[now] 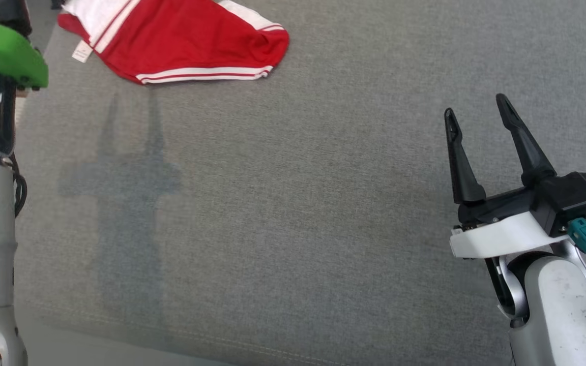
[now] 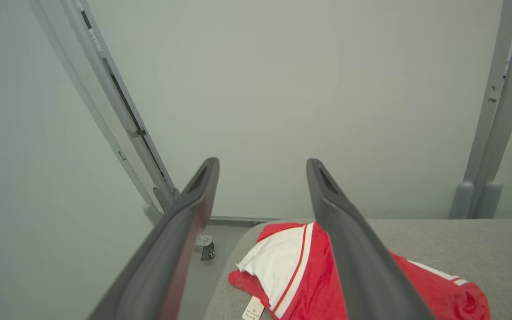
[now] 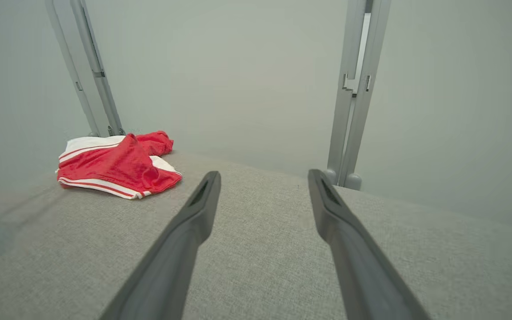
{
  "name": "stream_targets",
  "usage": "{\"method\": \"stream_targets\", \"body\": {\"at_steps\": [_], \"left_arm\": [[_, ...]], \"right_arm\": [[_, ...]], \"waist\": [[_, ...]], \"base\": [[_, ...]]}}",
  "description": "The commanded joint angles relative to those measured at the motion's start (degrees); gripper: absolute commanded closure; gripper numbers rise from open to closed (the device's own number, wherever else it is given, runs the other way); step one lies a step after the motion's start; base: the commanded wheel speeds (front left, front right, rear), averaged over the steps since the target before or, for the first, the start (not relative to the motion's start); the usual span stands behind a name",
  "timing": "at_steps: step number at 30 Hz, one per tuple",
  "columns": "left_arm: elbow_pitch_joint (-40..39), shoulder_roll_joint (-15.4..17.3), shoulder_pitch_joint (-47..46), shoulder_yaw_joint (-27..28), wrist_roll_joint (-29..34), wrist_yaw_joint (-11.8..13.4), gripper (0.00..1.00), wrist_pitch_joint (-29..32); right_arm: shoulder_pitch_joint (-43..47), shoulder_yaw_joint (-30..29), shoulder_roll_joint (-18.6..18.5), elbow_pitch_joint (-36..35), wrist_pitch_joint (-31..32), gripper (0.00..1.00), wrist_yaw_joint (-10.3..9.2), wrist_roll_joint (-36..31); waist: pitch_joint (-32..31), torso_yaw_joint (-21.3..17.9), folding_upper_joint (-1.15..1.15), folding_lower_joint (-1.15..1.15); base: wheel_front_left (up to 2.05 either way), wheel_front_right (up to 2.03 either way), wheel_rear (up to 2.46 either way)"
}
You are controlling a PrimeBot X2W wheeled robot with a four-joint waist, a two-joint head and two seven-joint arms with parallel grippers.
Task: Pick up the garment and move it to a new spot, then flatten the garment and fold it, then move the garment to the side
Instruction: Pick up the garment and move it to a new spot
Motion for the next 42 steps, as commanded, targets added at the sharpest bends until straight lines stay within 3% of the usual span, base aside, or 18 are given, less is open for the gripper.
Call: {"method": "stream_targets", "body": {"at_steps": [1,7,20,21,23,32,42], "left_arm": [[3.08,-0.10,-2.46,-1.55,-0.36,-0.90,0.00,2.60],[13.32,0.19,-9.25,-7.87,-3.59,-2.44,0.00,13.08],[20.10,3.68,-9.96,-18.60,-15.78,-2.50,0.00,20.61],[20.37,4.05,-10.02,-19.19,-16.47,-2.51,0.53,20.51],[20.74,4.41,-10.19,-20.13,-17.50,-2.52,1.00,20.39],[20.51,8.59,-12.73,-23.27,-19.36,-2.37,1.00,16.03],[16.36,12.09,-14.37,-29.48,-20.36,-2.38,1.00,16.40]], "right_arm": [[-0.85,-0.13,-0.13,-1.20,0.34,0.00,-0.09,-0.62],[-0.40,-0.54,-0.12,-5.23,1.16,0.00,-0.09,-1.35],[-0.73,-1.15,-0.12,-7.85,0.58,0.00,-0.09,-0.91],[-0.80,-1.19,-0.12,-7.82,0.50,0.00,-0.09,-0.81],[-0.84,-1.32,-0.12,-7.75,0.32,0.00,-0.09,-0.80],[-0.92,-1.10,-0.12,-4.97,-1.25,0.00,-0.09,0.67],[0.88,-2.26,-0.12,1.02,-4.28,0.00,-0.09,4.13]], "waist": [[8.99,-7.91,0.00,0.00],[13.23,-10.59,0.00,0.00],[16.73,-12.15,0.00,0.00],[16.65,-12.16,0.00,0.00],[16.35,-12.13,0.00,0.00],[11.67,-12.10,0.00,0.00],[0.86,-14.56,0.00,0.00]], "base": [[0.00,0.00,0.00],[0.00,0.00,0.00],[0.00,0.00,0.00],[0.00,0.00,0.00],[0.00,0.00,0.00],[0.00,0.00,0.00],[0.00,0.00,0.00]]}}
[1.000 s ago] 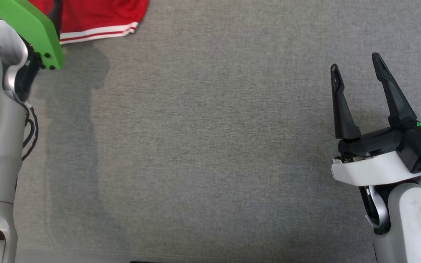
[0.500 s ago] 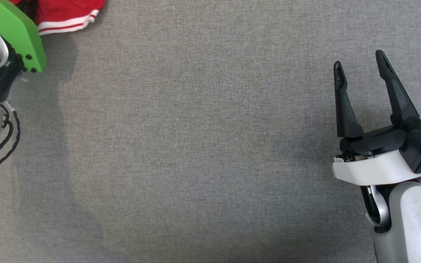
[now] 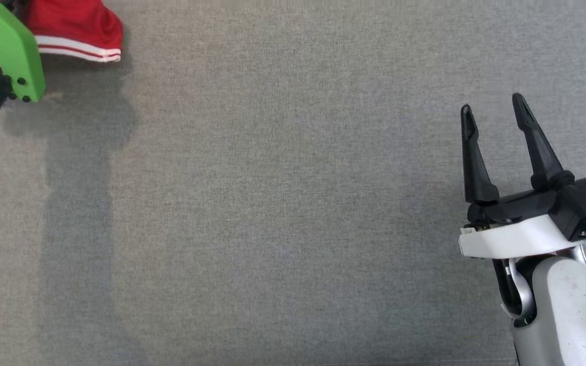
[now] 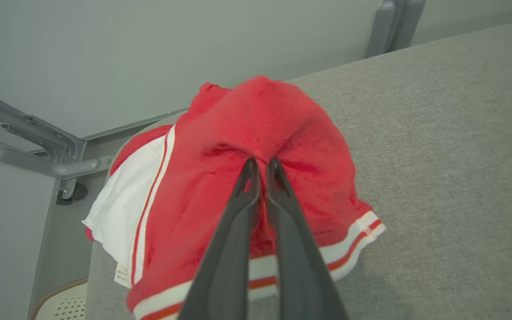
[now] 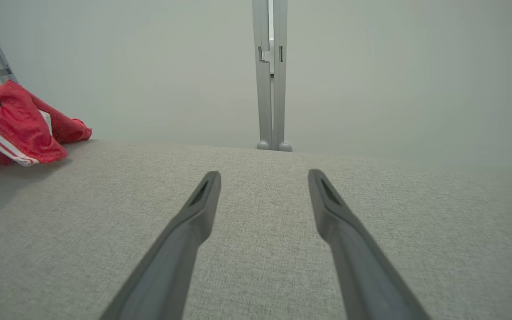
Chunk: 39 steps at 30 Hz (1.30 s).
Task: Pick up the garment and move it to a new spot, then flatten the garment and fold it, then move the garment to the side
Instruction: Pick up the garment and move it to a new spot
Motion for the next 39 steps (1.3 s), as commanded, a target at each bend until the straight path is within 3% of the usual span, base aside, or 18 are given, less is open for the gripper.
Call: {"method": "stream_targets", "body": {"at_steps": [1,11,18,24,30,39], "left_arm": [[-1.18,0.76,-1.20,-0.99,-0.55,0.21,1.00,0.28],[-13.07,0.82,-3.68,-10.65,-5.02,0.20,1.00,2.86],[-21.82,-2.44,-5.99,-14.35,-11.60,0.20,1.00,2.74],[-27.37,-7.61,-4.76,-14.63,-17.83,0.20,1.00,0.56],[-24.30,-10.76,3.94,-16.93,-19.26,1.02,1.00,-3.93],[-8.41,-14.34,17.03,-16.11,-20.34,4.75,1.00,-16.43]], "right_arm": [[0.97,-0.39,-0.09,0.82,-0.72,0.00,-0.09,0.73],[4.31,-2.38,-0.09,7.12,-3.61,0.00,-0.09,4.99],[5.87,-3.33,-0.09,9.07,-4.47,0.00,-0.09,6.93],[6.06,-3.79,-0.07,9.85,-4.82,0.00,-0.09,7.96],[4.85,-2.82,-0.07,10.81,-4.89,0.00,-0.09,9.15],[3.55,-1.72,-0.08,10.73,-4.92,0.00,-0.09,10.35]], "waist": [[-6.22,-2.10,0.00,-0.01],[-17.68,-7.56,0.00,-0.01],[-20.58,-12.22,0.00,-0.01],[-18.86,-15.26,0.00,-0.01],[-16.17,-16.97,0.00,-0.01],[-12.57,-18.11,0.00,-0.01]], "base": [[0.00,0.00,0.00],[0.00,0.00,0.00],[0.00,0.00,0.00],[0.00,0.00,0.00],[0.00,0.00,0.00],[0.00,0.00,0.00]]}}
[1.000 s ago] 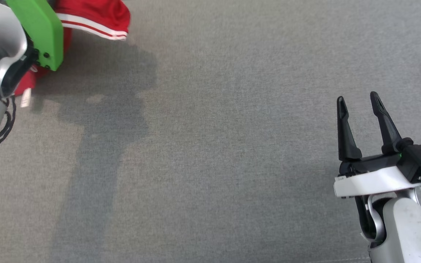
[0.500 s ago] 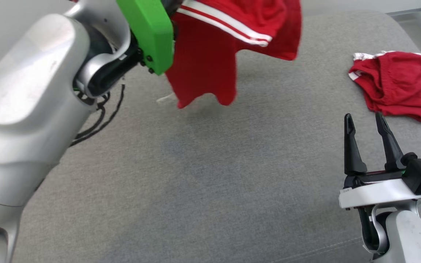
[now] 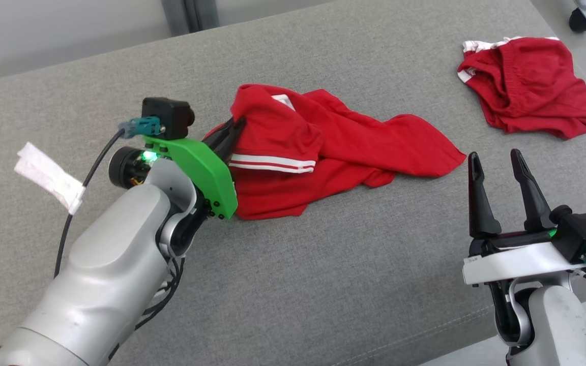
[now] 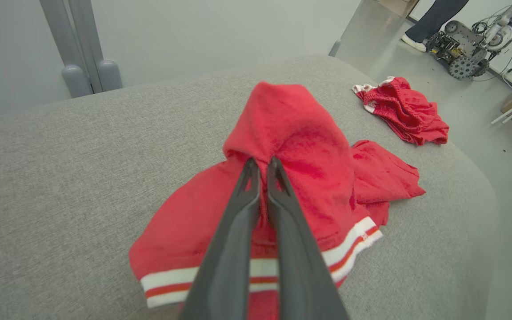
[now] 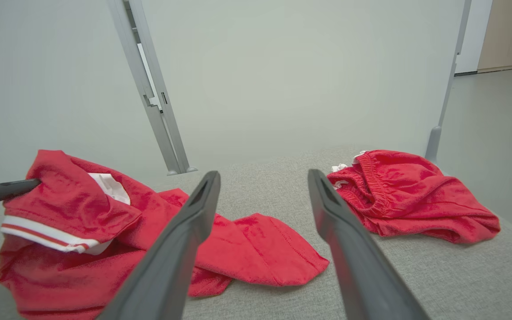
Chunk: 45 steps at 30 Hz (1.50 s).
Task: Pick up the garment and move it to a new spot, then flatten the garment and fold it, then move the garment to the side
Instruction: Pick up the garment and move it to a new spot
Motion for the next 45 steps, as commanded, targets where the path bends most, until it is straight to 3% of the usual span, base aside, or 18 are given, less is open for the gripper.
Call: {"method": "stream_targets", "body": {"at_steps": [1,4,5,6,7,14,20,28,35,38,45], "left_arm": [[2.22,-0.30,1.18,0.38,0.63,0.81,1.00,-2.09],[6.37,-1.22,2.37,0.34,1.14,0.79,1.00,-4.93],[7.71,-1.40,2.52,-0.01,1.67,0.60,0.74,-5.75],[8.72,-1.44,2.52,-0.34,2.19,0.51,0.55,-6.44],[9.83,-1.49,2.49,-0.71,2.67,0.48,0.00,-7.25],[14.17,-2.58,1.71,-1.57,5.49,-0.07,0.00,-13.38],[12.65,-1.91,4.33,0.17,7.27,0.72,0.00,-16.27],[-3.08,-0.44,17.66,14.25,14.84,5.72,0.00,-16.46],[-14.86,-2.75,33.38,27.30,22.70,9.34,0.00,-16.47],[-18.37,-4.20,38.29,31.24,25.67,9.74,0.00,-16.47],[-22.45,-7.65,46.76,37.28,31.08,8.08,0.00,-16.47]], "right_arm": [[-0.61,0.22,-0.06,0.11,-0.26,0.00,-0.09,0.47],[-0.66,0.40,-0.06,0.31,-0.27,0.00,-0.09,0.52],[-0.69,0.45,-0.06,0.40,-0.27,0.00,-0.09,0.51],[-0.71,0.47,-0.06,0.48,-0.27,0.00,-0.09,0.50],[-0.73,0.50,-0.06,0.55,-0.27,0.00,-0.09,0.43],[-0.64,0.11,-0.07,1.38,-0.27,0.00,-0.09,-0.61],[0.48,-0.87,-0.07,2.27,-0.27,0.00,-0.09,-1.97],[2.91,-2.34,-0.07,4.74,-0.26,0.00,-0.09,-4.80],[4.01,-1.85,-0.07,6.33,-0.23,0.00,-0.09,-5.86],[4.39,-1.39,-0.10,6.43,-0.23,0.00,-0.09,-5.40],[6.03,-0.23,-0.08,6.46,-0.23,0.00,-0.09,-3.02]], "waist": [[1.26,-0.45,0.00,0.00],[1.66,-0.14,0.00,0.00],[1.72,0.04,0.00,0.00],[1.73,0.23,0.00,0.00],[1.70,0.51,0.00,0.00],[0.23,2.93,0.00,0.00],[-3.03,5.42,0.00,0.00],[-8.29,8.62,0.00,0.00],[-11.16,10.72,0.00,0.00],[-11.70,11.51,0.00,0.00],[-12.64,12.83,0.00,0.00]], "base": [[0.00,0.00,0.00],[0.00,0.00,0.00],[0.00,0.00,0.00],[0.00,0.00,0.00],[0.00,0.00,0.00],[0.00,0.00,0.00],[0.00,0.00,0.00],[0.00,0.00,0.00],[0.00,0.00,0.00],[0.00,0.00,0.00],[0.00,0.00,0.00]]}}
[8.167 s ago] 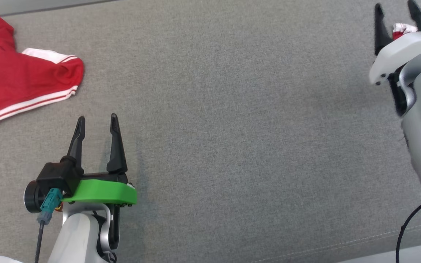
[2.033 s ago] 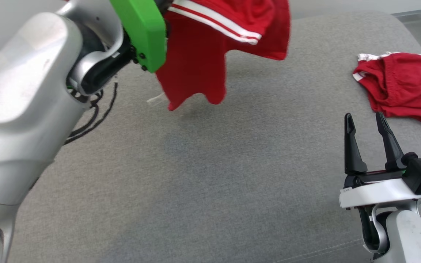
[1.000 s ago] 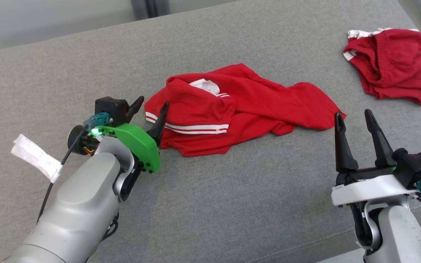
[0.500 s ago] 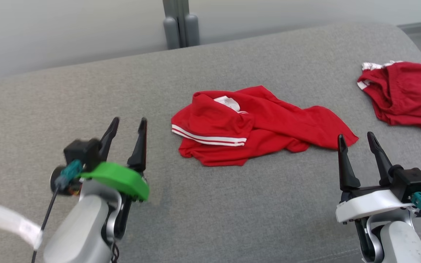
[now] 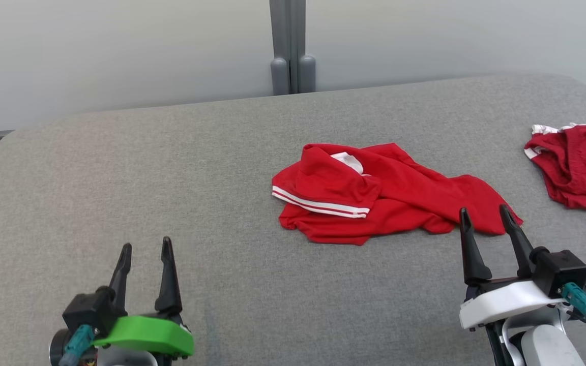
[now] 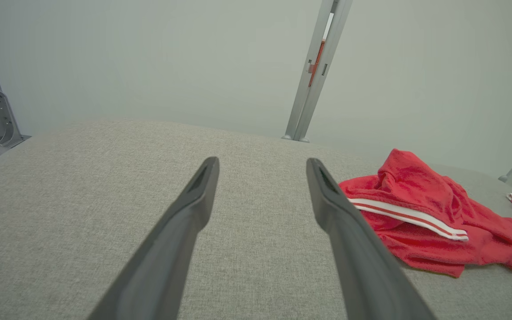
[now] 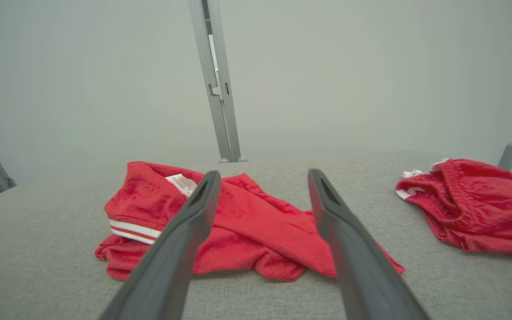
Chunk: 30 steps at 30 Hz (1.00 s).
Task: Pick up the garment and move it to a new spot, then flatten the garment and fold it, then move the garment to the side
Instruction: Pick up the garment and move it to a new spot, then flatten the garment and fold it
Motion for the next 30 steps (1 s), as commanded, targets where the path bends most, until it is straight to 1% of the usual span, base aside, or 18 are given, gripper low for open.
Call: {"method": "stream_targets", "body": {"at_steps": [1,8,13,20,30], "left_arm": [[-0.43,-0.47,1.44,0.66,0.98,-0.41,0.00,0.02],[-0.03,-2.81,3.47,2.83,3.65,-2.14,0.00,0.02],[0.08,-3.69,3.39,3.81,4.58,-3.16,0.00,0.02],[0.11,-4.50,3.04,5.27,5.45,-4.51,0.00,0.02],[0.05,-5.02,2.59,6.92,6.70,-5.42,0.00,0.02]], "right_arm": [[0.90,0.47,-0.11,-0.04,-0.18,0.00,-0.09,0.73],[1.85,2.25,-0.12,0.73,-0.18,0.00,-0.09,0.92],[1.39,2.82,-0.12,1.12,-0.18,0.00,-0.09,1.02],[0.91,2.67,-0.11,1.50,-0.18,0.00,-0.09,0.68],[0.57,2.50,-0.11,1.37,-0.18,0.00,-0.09,0.49]], "waist": [[-0.49,0.53,0.00,0.00],[-0.71,0.89,0.00,0.00],[-0.54,0.68,0.00,0.00],[-0.17,0.52,0.00,0.00],[0.58,0.88,0.00,0.00]], "base": [[0.00,0.00,0.00],[0.00,0.00,0.00],[0.00,0.00,0.00],[0.00,0.00,0.00],[0.00,0.00,0.00]]}}
